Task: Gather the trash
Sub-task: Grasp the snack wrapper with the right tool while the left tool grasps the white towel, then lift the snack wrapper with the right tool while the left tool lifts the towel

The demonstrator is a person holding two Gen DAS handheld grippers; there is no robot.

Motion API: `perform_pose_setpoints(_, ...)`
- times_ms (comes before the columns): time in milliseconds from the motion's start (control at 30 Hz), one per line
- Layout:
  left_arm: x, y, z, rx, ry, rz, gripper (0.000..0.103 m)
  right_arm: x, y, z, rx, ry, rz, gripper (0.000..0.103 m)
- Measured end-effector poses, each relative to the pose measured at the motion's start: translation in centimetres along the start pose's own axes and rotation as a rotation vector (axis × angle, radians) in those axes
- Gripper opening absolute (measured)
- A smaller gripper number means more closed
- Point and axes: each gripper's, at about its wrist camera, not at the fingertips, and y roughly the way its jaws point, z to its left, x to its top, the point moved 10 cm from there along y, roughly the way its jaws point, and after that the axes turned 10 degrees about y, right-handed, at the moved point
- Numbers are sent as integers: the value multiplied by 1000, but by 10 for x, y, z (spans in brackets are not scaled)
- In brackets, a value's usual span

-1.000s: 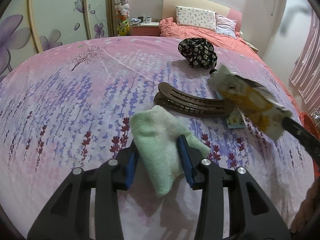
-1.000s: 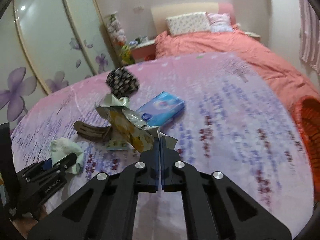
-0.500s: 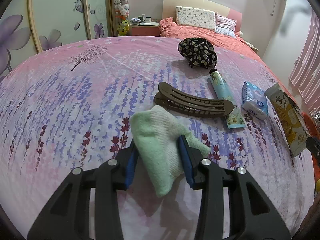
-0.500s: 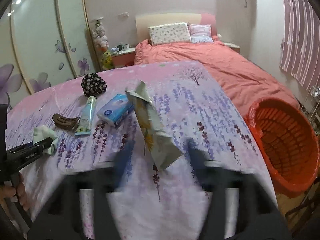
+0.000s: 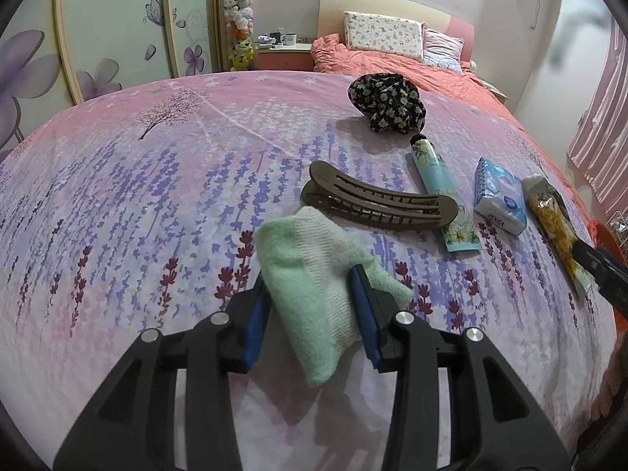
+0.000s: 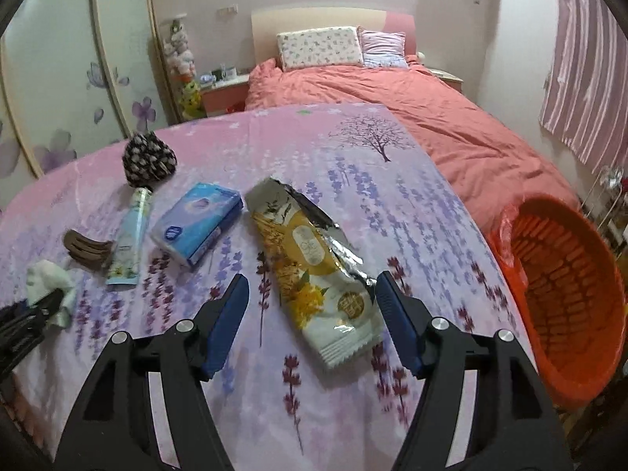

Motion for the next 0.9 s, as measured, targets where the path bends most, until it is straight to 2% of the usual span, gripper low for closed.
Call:
perform_pose_setpoints(67,0,0,0,0,0,0,41,2,11,1,-16,-13,22,67)
perform_pose_setpoints(200,2,1,-3,-5,12,-1,45,-1,28,-9,-34,35,85,40)
perform_pose_setpoints(233,4,2,-5,-22,18,-5,45,-1,27,-11,-13,67,83,39)
perform_pose_setpoints(300,8,5,-10,-56,38,-11,45,-2,24,-14,-2,88,81,38)
perform_pose_setpoints(467,18,15,-18,-51,90,-4,48,-6,20,-15,-9,86,81,38)
perform_pose_setpoints(900,19,16,-15,-95,56,-12,51,-3,23,-7,-29,68,83,39)
